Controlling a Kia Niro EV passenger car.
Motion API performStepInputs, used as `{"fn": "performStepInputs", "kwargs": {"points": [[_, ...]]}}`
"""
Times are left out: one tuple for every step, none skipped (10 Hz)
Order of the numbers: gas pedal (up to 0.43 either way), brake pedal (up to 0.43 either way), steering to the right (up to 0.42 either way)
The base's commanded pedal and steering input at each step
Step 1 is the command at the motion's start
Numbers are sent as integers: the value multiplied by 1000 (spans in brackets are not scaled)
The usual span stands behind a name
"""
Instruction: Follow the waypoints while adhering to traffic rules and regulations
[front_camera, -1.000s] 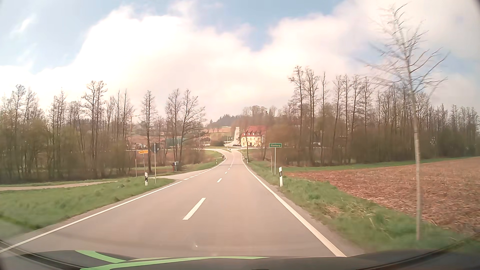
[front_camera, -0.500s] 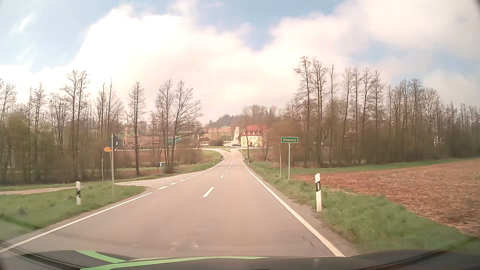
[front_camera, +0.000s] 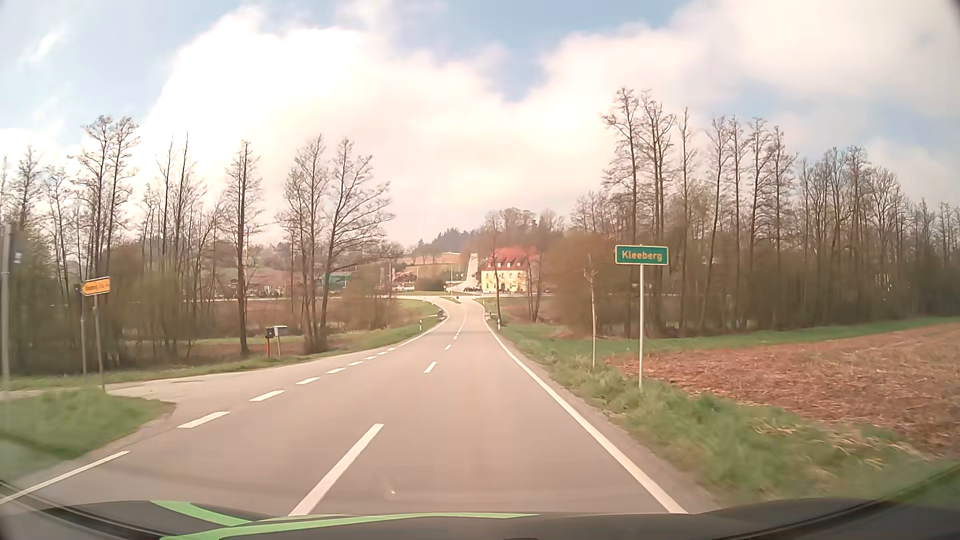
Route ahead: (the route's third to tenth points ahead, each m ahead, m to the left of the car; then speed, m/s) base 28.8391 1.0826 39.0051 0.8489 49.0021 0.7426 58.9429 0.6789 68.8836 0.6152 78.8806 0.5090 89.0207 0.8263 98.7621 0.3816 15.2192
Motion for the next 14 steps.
{"fn": "performStepInputs", "kwargs": {"points": [[39,0,0],[39,0,0],[39,0,0],[39,0,0],[39,0,-1],[39,0,-1],[39,0,-1],[39,0,0],[39,0,-1],[39,0,-1],[39,0,0],[39,0,0],[39,0,-1],[39,0,-1]]}}
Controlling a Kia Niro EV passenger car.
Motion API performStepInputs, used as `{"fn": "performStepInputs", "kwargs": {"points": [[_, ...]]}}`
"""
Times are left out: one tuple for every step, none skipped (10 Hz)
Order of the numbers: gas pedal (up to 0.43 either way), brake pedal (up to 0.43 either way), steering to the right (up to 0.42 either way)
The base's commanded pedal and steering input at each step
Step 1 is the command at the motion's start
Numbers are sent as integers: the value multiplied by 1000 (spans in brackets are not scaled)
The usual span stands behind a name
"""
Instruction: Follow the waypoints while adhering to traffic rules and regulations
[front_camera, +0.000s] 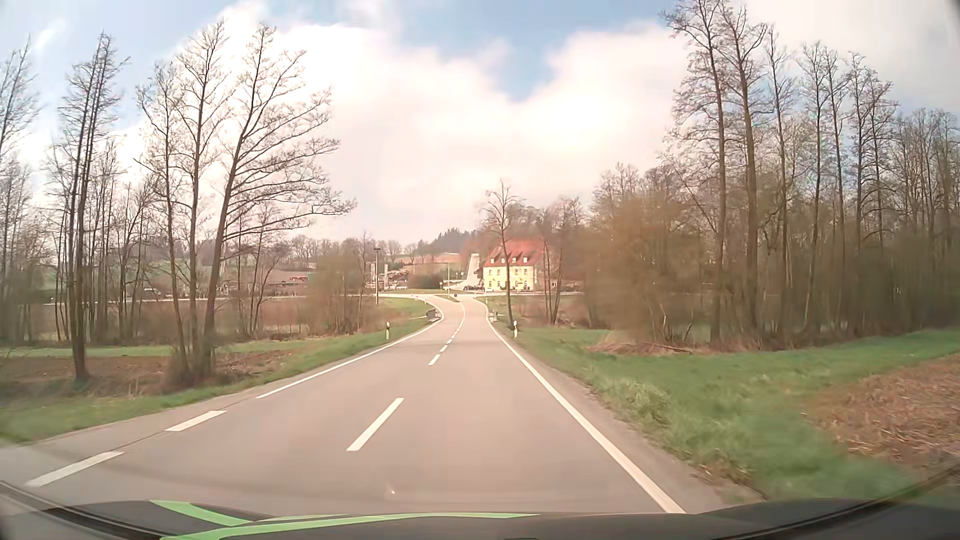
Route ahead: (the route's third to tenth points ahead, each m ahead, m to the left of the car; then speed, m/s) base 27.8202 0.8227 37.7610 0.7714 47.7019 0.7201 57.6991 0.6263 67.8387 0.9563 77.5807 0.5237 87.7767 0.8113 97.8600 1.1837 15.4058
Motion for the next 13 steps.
{"fn": "performStepInputs", "kwargs": {"points": [[39,0,-1],[39,0,-1],[39,0,-1],[39,0,0],[39,0,0],[39,0,0],[47,0,-1],[47,0,-1],[47,0,-1],[47,0,0],[47,0,-1],[47,0,-1],[47,0,0]]}}
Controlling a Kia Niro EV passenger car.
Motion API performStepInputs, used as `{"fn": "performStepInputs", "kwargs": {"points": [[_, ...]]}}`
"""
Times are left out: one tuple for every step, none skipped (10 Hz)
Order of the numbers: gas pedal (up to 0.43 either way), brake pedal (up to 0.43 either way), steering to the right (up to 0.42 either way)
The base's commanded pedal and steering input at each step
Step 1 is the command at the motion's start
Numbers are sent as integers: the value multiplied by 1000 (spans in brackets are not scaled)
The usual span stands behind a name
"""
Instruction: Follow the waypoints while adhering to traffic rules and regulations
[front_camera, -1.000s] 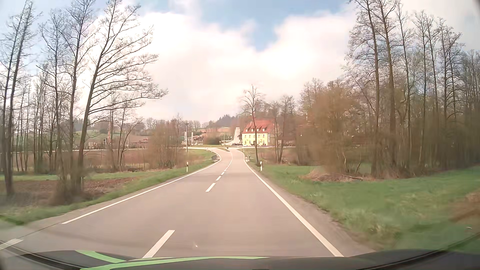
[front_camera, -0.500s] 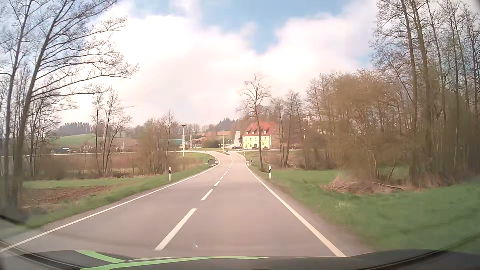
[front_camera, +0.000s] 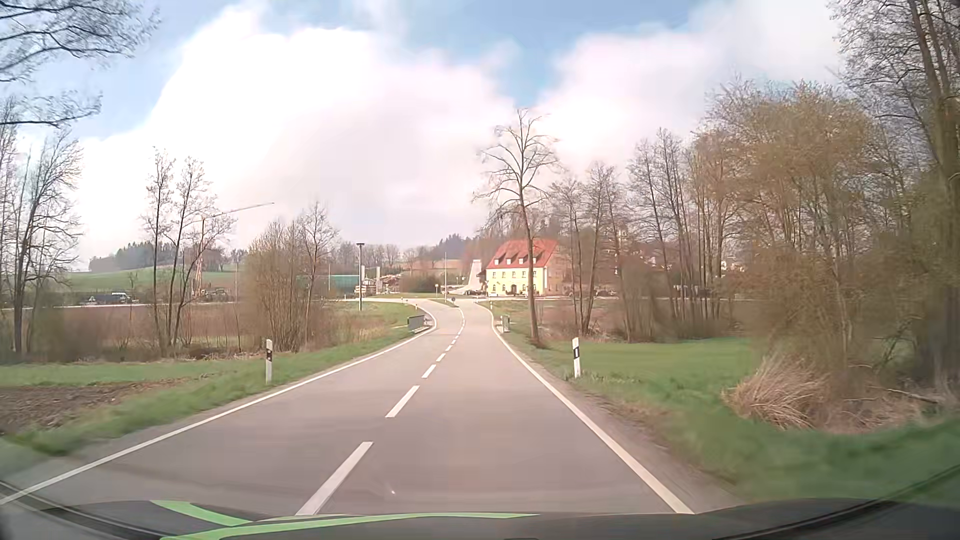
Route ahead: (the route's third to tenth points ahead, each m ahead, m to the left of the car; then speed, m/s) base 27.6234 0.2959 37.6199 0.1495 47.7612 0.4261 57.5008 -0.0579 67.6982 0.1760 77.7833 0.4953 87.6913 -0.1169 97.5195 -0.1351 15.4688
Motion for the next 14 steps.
{"fn": "performStepInputs", "kwargs": {"points": [[47,0,0],[47,0,-1],[47,0,-1],[47,0,0],[47,0,0],[47,0,0],[47,0,-1],[47,0,0],[47,0,0],[47,0,0],[47,0,0],[47,0,-1],[47,0,-1],[47,0,-1]]}}
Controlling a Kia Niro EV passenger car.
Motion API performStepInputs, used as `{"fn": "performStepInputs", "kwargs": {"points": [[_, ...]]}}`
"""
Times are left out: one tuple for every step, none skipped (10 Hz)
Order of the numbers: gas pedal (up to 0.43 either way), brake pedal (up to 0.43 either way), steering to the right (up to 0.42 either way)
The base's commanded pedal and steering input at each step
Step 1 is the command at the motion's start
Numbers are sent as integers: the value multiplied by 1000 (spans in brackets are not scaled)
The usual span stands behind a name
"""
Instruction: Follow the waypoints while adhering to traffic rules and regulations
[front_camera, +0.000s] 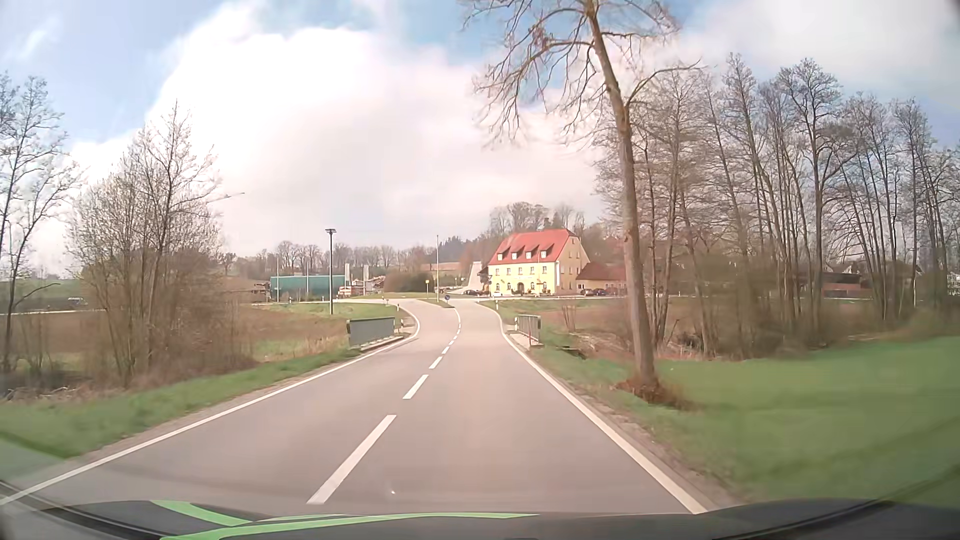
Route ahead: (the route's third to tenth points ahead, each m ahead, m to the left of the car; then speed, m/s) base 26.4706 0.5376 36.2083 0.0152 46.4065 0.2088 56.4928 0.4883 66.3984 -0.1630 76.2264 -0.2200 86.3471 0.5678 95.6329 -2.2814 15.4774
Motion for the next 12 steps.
{"fn": "performStepInputs", "kwargs": {"points": [[47,0,0],[47,0,0],[47,0,0],[28,0,0],[0,0,0],[0,0,0],[0,0,0],[0,0,0],[0,0,0],[0,0,0],[0,0,2],[0,0,3]]}}
